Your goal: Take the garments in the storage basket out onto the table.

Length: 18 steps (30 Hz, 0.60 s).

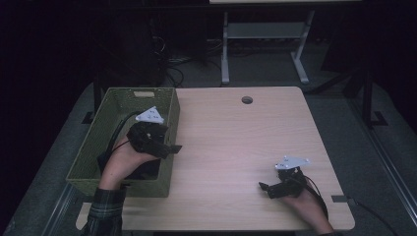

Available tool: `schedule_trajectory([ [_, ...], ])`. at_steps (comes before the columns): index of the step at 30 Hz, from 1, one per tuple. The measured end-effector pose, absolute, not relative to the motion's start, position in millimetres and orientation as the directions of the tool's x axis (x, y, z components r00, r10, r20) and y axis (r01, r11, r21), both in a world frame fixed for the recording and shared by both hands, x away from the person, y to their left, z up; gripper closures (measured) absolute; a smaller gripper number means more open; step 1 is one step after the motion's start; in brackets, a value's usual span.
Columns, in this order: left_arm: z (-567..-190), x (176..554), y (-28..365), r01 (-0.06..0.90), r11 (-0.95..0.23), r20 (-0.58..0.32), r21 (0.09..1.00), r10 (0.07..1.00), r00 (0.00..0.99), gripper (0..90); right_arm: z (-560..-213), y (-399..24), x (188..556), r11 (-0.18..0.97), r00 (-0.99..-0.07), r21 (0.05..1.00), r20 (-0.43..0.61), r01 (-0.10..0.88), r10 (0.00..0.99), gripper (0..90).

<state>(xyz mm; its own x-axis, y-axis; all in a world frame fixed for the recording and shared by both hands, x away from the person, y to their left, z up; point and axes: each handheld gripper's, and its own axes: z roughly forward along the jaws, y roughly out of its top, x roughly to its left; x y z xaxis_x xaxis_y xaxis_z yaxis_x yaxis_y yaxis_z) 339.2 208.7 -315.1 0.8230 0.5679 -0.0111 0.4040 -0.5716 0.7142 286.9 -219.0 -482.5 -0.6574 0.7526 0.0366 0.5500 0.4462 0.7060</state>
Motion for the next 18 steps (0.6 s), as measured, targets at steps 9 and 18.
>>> schedule_trajectory([
  [9, -314.4, 341.1, 225.2, 0.422, -0.562, 0.002, 0.711, 0.602, 0.798, 14.1, -482.5, -219.0, 286.9, 0.446, -0.658, 0.706, 0.036, 0.55, 0.753, 3.2],
  [18, -315.5, 342.0, 248.3, 0.456, -0.55, 0.017, 0.699, 0.65, 0.76, 14.1, -482.6, -219.0, 286.9, 0.446, -0.658, 0.706, 0.036, 0.55, 0.752, 3.2],
])
